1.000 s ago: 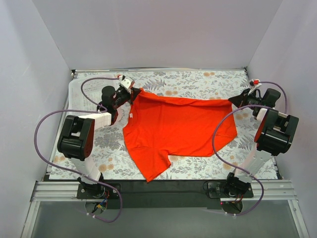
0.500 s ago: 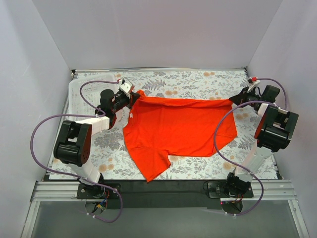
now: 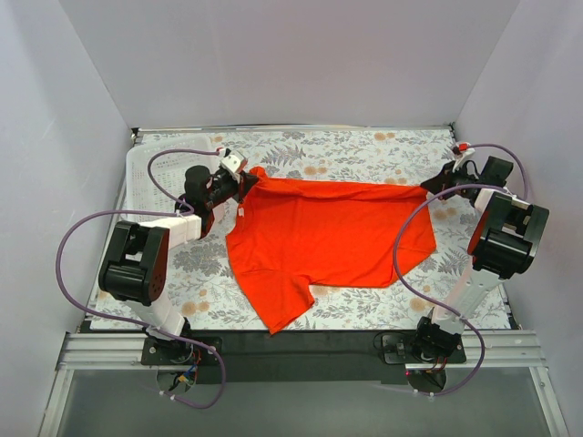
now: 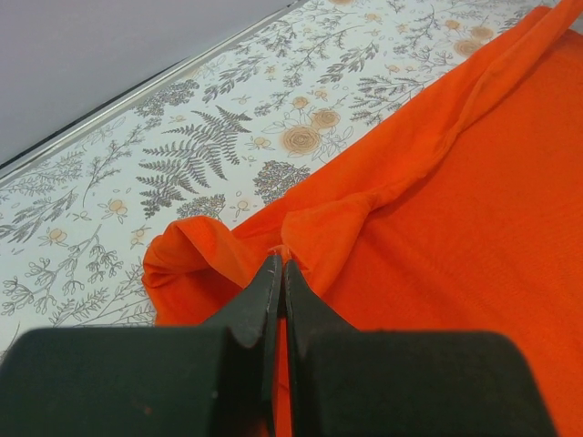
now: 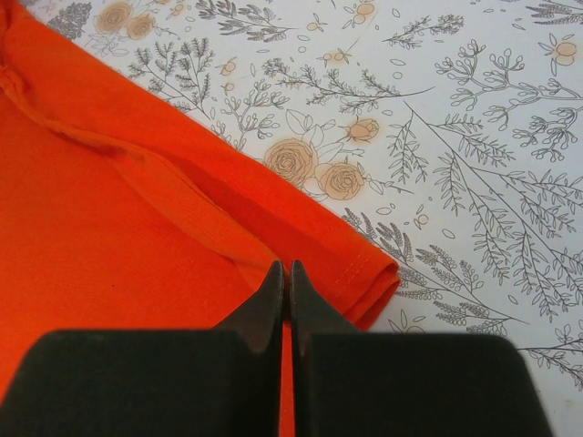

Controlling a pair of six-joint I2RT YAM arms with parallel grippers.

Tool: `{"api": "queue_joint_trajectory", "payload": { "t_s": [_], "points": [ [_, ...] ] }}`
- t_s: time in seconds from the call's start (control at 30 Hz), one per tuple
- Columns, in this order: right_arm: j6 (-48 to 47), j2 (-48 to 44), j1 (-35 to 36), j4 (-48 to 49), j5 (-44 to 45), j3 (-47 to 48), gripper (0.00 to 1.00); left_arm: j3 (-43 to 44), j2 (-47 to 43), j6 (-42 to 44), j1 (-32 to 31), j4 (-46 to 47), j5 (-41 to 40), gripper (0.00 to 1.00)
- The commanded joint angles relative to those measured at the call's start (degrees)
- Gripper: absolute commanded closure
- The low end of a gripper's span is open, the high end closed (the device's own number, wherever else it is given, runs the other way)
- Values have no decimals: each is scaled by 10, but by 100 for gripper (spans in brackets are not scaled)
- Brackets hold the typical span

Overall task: Fold and stack the t-shirts
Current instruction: Fold the tshirt

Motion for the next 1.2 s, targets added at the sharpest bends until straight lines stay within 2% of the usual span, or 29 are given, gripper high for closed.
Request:
{"api": "queue_joint_trajectory", "payload": {
  "t_s": [0.0,0.67,1.17],
  "points": [
    [-15,-3,0,-14,4,25,99,-7,-31,-1,2,-2,9,100],
    [-9,11,2,-36,29,61,99,-34,-84,6,-7,-21,1,100],
    [-42,-13,2,-48,-2,31,99,-46,-89,14,-12,-27,-24,100]
  ]
}}
